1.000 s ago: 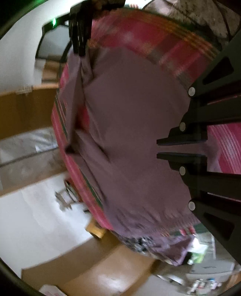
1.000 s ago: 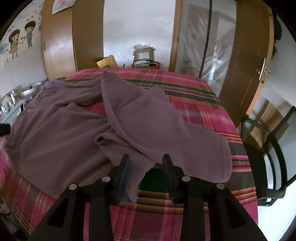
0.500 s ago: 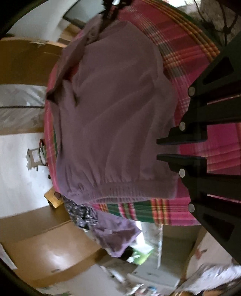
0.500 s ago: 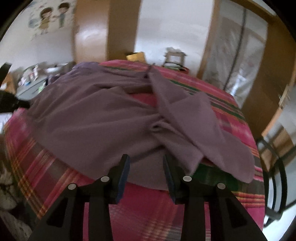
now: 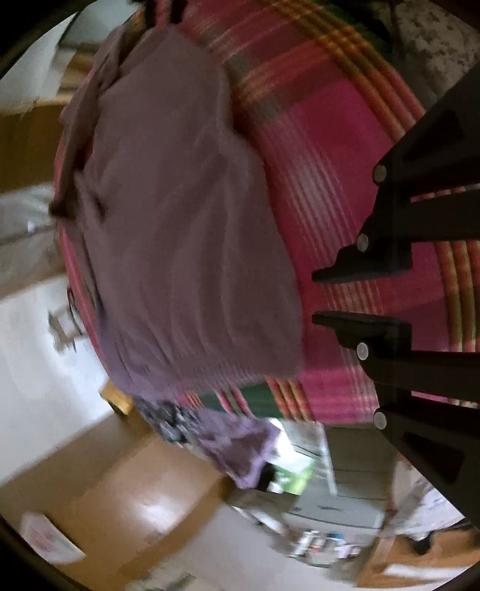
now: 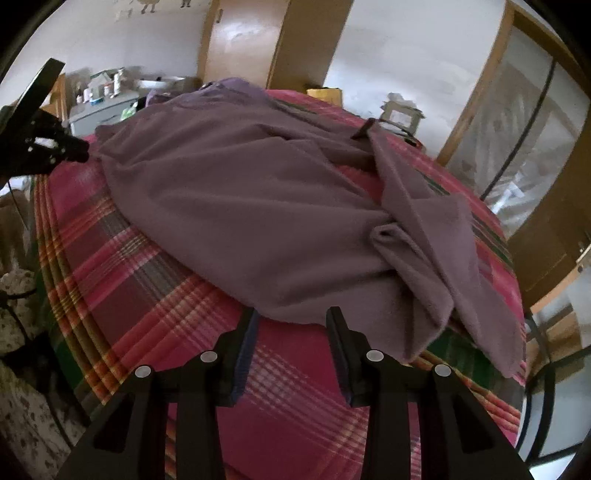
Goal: Fold clothes
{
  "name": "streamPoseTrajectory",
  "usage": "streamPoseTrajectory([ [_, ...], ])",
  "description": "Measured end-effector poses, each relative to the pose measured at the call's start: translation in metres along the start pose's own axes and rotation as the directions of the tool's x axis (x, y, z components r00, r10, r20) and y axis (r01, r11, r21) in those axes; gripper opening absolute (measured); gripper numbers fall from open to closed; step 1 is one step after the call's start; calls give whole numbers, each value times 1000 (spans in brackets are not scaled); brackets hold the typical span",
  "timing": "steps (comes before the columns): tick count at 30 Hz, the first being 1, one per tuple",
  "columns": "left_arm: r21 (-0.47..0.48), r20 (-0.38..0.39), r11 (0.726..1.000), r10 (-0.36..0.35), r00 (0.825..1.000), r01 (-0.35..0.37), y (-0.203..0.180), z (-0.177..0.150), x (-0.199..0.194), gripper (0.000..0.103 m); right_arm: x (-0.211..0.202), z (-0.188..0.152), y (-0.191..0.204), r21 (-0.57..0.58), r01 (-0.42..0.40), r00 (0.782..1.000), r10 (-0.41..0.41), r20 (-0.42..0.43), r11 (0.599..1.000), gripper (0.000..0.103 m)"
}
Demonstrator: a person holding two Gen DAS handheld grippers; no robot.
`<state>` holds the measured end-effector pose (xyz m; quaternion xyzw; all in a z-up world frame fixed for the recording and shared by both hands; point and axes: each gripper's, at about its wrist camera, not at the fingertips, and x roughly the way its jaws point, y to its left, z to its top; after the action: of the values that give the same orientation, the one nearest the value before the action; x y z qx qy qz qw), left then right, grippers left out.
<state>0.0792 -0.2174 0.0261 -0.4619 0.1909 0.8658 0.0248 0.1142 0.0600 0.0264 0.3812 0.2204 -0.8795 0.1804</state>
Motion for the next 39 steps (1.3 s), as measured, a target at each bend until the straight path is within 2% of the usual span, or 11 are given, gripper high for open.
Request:
streamPoseTrajectory([
  [4, -42, 4, 998, 41, 999, -40, 11, -4, 2, 22, 6, 5, 12, -53, 2, 1000, -2, 2, 999, 41],
  [8, 16, 41, 996, 86, 995, -87, 7, -4, 5, 22, 11, 9, 17, -87, 40, 999, -39, 16, 995, 49],
  [11, -67, 34, 998, 5, 999, -3, 22, -1, 8, 22, 14, 11, 14, -65, 48, 999, -47, 14, 997, 53],
  [12, -137, 35, 989, -58, 998, 62, 32, -3, 9, 22, 14, 12, 14, -63, 49, 999, -48, 13, 997, 53],
  [14, -273, 52, 943, -181, 982, 188, 53, -7, 12, 23, 14, 12, 14, -58, 50, 999, -50, 13, 997, 53],
  [18, -488, 130, 784, -370, 920, 384, 88, -17, 19, 27, 16, 14, 13, -37, 43, 999, -43, 10, 998, 53],
  [22, -519, 181, 717, -439, 880, 464, 93, -17, 20, 31, 15, 14, 13, -32, 47, 999, -47, 4, 998, 53],
  [25, -543, 163, 694, -465, 870, 472, 90, -14, 30, 31, 15, 15, 13, -26, 49, 999, -49, 0, 998, 53],
  [27, -571, 181, 663, -473, 862, 484, 95, -12, 37, 31, 15, 15, 14, -26, 54, 999, -54, 0, 998, 53],
  [31, -646, 212, 572, -502, 839, 506, 106, -14, 47, 31, 14, 14, 15, -22, 62, 998, -62, -3, 998, 53],
  [39, -703, 246, 503, -492, 835, 504, 110, -15, 53, 31, 15, 14, 14, -9, 67, 998, -67, -5, 998, 53],
])
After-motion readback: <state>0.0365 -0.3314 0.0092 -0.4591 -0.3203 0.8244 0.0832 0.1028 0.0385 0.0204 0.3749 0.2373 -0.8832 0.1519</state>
